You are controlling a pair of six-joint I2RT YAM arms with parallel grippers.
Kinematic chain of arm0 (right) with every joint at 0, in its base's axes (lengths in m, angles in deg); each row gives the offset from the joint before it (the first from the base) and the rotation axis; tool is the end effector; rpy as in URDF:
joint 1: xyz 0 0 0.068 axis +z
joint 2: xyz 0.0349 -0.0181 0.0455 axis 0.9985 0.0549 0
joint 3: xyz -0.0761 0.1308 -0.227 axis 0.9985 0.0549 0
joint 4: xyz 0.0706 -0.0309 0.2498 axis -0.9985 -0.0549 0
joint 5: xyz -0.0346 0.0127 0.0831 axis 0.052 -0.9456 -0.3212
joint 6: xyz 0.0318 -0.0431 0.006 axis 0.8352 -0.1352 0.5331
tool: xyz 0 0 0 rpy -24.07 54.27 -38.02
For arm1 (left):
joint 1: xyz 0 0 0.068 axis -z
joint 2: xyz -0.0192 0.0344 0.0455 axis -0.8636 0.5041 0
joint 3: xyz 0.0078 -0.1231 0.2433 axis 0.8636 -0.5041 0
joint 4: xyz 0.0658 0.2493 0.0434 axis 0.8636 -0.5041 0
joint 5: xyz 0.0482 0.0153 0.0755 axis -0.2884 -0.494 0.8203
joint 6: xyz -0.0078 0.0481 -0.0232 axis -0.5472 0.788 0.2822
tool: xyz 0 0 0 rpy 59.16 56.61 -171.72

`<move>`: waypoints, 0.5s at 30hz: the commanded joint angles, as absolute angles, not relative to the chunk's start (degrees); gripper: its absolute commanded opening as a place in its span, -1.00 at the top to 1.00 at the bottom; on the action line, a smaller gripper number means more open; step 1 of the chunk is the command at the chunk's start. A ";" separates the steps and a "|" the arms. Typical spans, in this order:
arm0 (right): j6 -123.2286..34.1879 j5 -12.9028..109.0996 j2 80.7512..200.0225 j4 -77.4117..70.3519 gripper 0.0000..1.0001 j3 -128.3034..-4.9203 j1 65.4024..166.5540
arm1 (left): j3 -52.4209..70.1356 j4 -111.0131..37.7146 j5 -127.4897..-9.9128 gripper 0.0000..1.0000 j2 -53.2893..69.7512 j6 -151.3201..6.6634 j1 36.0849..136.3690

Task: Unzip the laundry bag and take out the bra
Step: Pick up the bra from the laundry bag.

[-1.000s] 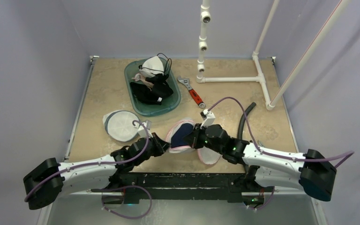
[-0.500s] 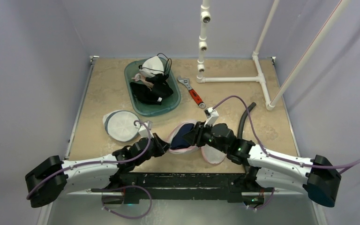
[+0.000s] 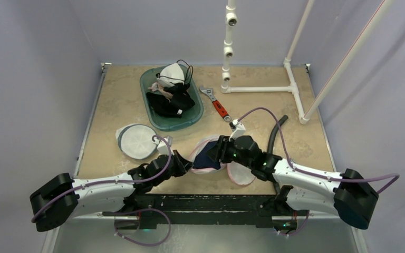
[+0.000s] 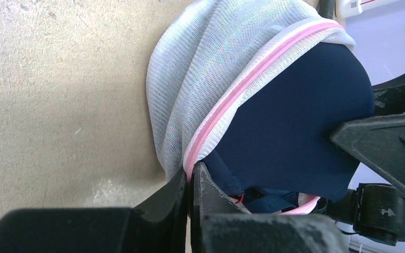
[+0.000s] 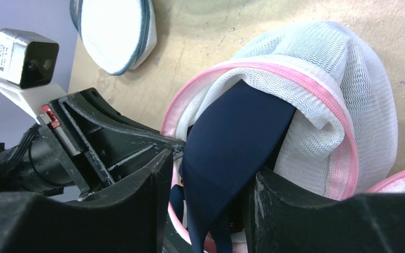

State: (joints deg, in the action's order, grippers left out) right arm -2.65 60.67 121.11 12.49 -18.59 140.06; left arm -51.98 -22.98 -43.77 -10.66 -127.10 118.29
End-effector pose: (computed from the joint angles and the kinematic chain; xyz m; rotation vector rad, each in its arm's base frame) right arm 0.1434 0.1865 0.2229 -0.0177 2.0615 1.0904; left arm 0.1046 -0.1515 0.1491 -0.3406 2.2037 -1.0005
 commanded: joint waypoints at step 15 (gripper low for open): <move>-5.08 56.43 119.30 12.33 1.00 -21.40 139.80 | -51.87 -22.98 -43.39 1.00 -12.11 -126.00 118.22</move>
State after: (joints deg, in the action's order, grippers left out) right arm -2.21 57.48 122.83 13.25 -18.62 140.04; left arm -51.98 -23.05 -44.17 -10.82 -127.07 118.29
